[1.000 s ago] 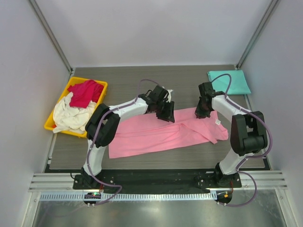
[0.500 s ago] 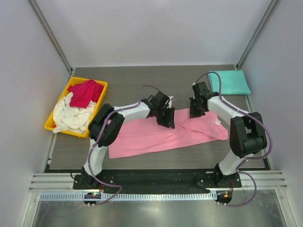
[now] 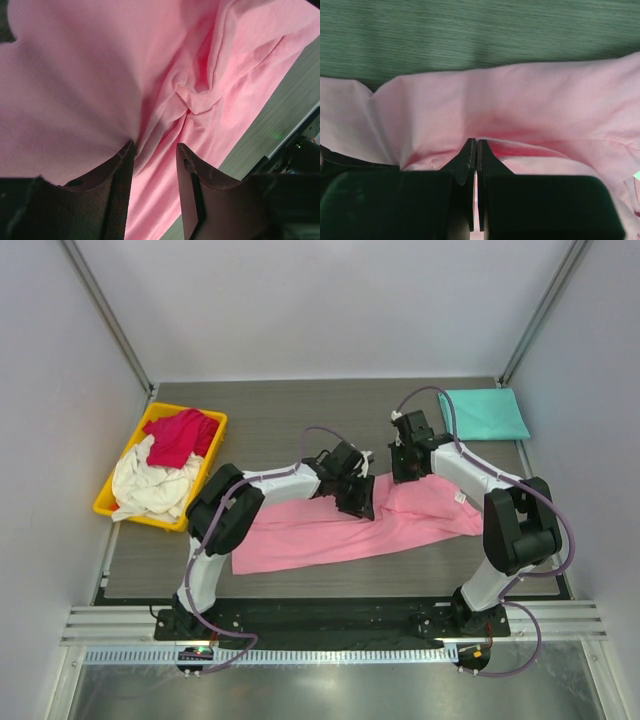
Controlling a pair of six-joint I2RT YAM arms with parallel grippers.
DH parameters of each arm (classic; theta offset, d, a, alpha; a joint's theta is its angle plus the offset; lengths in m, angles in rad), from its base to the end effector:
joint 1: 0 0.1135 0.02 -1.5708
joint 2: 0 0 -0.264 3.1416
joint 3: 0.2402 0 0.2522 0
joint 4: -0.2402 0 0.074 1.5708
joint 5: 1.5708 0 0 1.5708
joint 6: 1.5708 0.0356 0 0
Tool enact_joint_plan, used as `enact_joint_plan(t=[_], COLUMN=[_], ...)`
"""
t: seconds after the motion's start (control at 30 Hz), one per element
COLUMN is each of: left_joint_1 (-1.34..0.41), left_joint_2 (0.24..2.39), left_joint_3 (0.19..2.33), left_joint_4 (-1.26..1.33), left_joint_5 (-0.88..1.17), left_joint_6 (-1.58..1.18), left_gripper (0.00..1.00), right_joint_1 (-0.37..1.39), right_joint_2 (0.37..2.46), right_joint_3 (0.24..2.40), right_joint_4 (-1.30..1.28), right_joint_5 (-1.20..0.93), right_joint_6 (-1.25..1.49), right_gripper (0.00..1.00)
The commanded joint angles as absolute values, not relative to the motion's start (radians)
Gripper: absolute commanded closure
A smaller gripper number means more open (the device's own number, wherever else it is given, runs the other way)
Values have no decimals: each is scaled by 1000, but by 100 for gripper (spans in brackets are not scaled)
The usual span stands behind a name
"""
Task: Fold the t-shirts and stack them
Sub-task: Fold the tshirt
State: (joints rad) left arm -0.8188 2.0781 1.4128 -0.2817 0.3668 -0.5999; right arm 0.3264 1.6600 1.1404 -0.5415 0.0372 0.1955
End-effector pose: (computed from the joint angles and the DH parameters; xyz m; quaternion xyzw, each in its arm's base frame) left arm 0.2917 -0.3305 0.1532 0.1579 0.9241 -0.3282 0.1159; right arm 0.3219 0.1076 0.2113 -0.0586 0.9658 0.0476 0.2482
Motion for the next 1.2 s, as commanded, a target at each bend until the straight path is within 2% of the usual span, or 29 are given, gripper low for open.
enact_joint_plan(t=[0.0, 0.17, 0.67, 0.97, 1.17], left_joint_1=[-838, -839, -816, -658, -540], left_joint_2=[2040, 2031, 1902, 1876, 1864], left_joint_3=[1388, 1370, 1374, 1319, 1269], left_joint_4=[-275, -300, -580, -626, -660], left_joint_5=[365, 341, -90, -135, -189], left_joint_6=[-612, -620, -650, -652, -626], left_gripper=[59, 59, 52, 52, 52], right_joint_1=[351, 373, 434, 466, 511], right_joint_2=[1638, 1657, 1724, 1755, 1756], right_joint_3=[1184, 1195, 1230, 1241, 1233], right_joint_4=[-491, -488, -477, -465, -462], right_joint_5=[67, 74, 74, 89, 109], right_joint_6=[157, 147, 106, 71, 25], right_gripper=[98, 96, 93, 92, 87])
